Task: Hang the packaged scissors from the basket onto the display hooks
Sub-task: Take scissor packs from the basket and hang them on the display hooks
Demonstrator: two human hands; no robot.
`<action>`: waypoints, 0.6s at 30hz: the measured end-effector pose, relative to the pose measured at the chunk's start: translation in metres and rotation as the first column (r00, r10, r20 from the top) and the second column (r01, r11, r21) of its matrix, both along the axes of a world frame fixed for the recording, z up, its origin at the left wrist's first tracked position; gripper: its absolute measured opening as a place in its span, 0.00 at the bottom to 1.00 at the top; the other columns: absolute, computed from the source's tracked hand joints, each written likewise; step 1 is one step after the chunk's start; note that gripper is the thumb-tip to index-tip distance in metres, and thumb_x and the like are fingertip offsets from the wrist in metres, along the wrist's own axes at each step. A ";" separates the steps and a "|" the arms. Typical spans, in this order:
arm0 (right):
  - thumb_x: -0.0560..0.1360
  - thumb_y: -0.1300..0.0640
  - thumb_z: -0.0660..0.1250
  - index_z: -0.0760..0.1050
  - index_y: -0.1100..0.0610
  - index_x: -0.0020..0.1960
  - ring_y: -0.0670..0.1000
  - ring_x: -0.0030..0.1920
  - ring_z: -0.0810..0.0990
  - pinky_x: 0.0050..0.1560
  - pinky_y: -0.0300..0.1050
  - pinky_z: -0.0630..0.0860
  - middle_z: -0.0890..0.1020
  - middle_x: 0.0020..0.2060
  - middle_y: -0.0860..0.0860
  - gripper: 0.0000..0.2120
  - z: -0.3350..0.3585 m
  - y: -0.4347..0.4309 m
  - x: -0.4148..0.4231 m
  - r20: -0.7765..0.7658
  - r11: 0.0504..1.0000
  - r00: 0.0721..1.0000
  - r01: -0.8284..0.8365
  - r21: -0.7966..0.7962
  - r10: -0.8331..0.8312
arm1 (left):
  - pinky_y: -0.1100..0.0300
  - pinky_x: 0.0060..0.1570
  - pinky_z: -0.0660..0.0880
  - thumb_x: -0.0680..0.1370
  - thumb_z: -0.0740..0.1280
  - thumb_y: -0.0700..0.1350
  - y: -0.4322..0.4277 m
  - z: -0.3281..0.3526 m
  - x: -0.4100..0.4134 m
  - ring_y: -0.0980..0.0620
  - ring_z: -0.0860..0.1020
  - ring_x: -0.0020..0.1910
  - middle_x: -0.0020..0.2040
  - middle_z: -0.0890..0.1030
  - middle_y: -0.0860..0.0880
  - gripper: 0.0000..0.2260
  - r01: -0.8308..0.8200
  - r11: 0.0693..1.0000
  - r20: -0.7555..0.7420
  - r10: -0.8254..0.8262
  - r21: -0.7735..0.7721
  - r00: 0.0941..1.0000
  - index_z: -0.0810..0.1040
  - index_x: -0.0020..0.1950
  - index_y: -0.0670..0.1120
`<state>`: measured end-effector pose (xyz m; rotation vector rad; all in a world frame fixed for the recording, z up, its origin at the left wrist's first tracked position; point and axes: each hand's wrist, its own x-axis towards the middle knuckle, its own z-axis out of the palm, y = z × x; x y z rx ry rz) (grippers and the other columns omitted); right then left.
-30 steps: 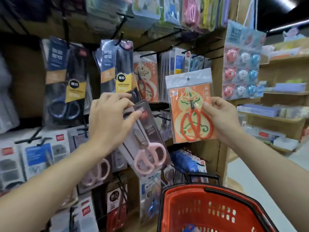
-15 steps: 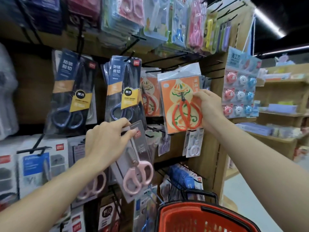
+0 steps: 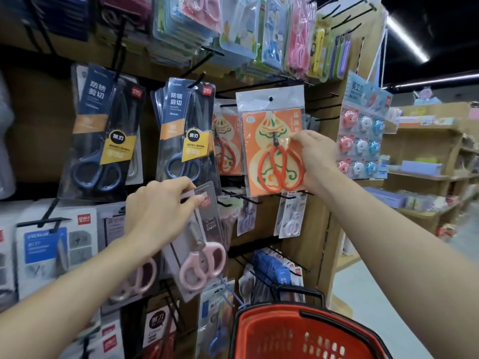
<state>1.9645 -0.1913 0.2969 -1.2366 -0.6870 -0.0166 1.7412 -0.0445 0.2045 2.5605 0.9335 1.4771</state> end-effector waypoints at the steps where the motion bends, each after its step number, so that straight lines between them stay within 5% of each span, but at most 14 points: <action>1: 0.80 0.60 0.68 0.81 0.61 0.48 0.62 0.49 0.87 0.52 0.63 0.84 0.87 0.48 0.62 0.06 0.001 0.001 -0.001 -0.002 1.000 1.000 -0.006 0.000 0.006 | 0.56 0.36 0.65 0.79 0.68 0.63 0.000 0.000 0.000 0.46 0.76 0.39 0.36 0.81 0.53 0.15 0.002 1.000 0.006 -0.001 -0.006 1.000 0.77 0.40 0.55; 18: 0.79 0.61 0.70 0.81 0.56 0.44 0.58 0.45 0.88 0.48 0.58 0.86 0.86 0.46 0.59 0.05 0.008 0.021 0.002 -0.030 0.995 0.998 0.056 -0.087 -0.059 | 0.61 0.31 0.58 0.79 0.68 0.63 -0.003 0.003 -0.003 0.50 0.74 0.37 0.34 0.79 0.55 0.14 0.030 1.000 0.010 -0.030 -0.003 1.000 0.79 0.42 0.54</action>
